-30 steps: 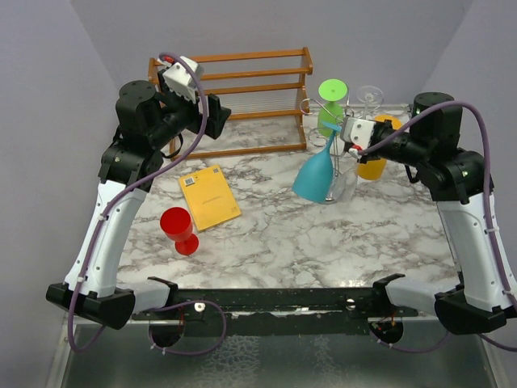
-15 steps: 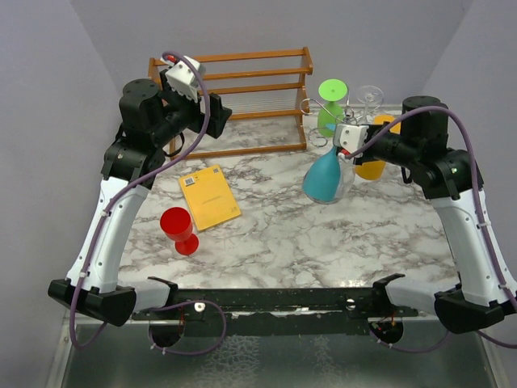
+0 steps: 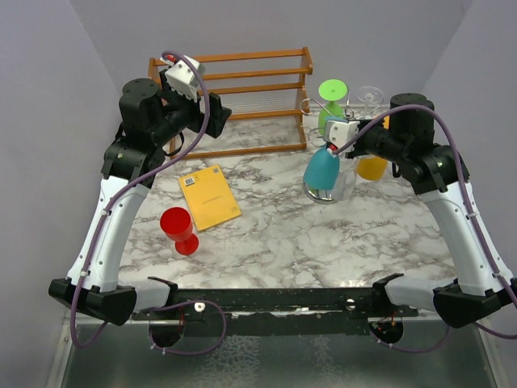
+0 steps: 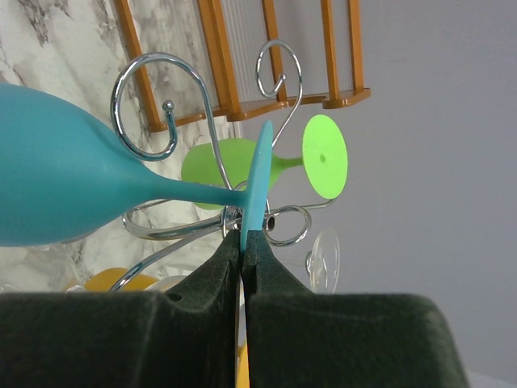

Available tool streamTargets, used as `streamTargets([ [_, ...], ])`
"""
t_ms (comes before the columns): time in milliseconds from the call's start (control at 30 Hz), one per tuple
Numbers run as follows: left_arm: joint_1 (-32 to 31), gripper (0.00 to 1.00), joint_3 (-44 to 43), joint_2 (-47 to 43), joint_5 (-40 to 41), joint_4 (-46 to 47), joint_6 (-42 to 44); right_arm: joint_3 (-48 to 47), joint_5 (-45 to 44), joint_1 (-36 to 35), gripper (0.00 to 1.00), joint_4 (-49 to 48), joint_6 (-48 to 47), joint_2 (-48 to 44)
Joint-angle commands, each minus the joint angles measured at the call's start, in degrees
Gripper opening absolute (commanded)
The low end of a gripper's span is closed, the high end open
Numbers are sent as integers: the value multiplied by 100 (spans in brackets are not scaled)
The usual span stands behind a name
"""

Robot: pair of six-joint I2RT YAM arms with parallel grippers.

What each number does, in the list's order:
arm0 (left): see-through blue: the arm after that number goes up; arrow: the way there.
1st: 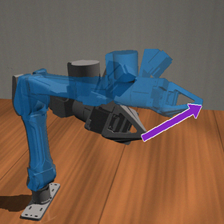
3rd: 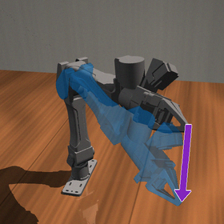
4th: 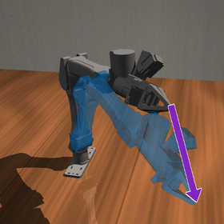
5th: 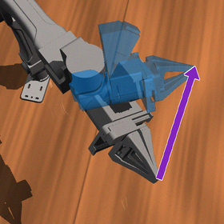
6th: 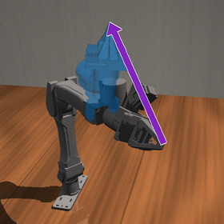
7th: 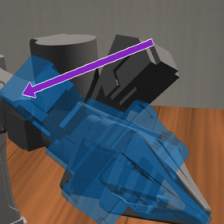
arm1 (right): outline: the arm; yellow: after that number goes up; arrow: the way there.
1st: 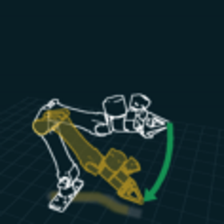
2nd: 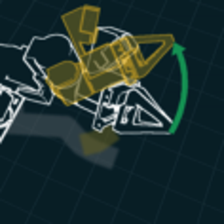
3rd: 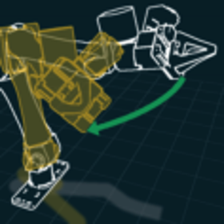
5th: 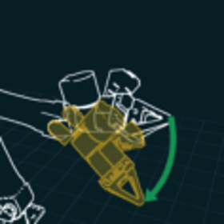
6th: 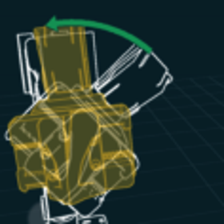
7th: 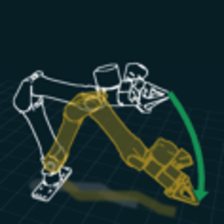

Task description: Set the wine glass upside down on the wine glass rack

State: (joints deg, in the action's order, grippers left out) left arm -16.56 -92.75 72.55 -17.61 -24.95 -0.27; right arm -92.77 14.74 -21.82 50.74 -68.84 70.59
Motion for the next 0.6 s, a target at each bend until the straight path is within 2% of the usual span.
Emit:
streamTargets([
  [0,40,94,-59,-9,-167,132,7,111,-331,-75,1,-450,-71,41],
  [567,45,94,-16,-22,-230,121,45,347,-550,-276,1,-1047,-78,247],
])
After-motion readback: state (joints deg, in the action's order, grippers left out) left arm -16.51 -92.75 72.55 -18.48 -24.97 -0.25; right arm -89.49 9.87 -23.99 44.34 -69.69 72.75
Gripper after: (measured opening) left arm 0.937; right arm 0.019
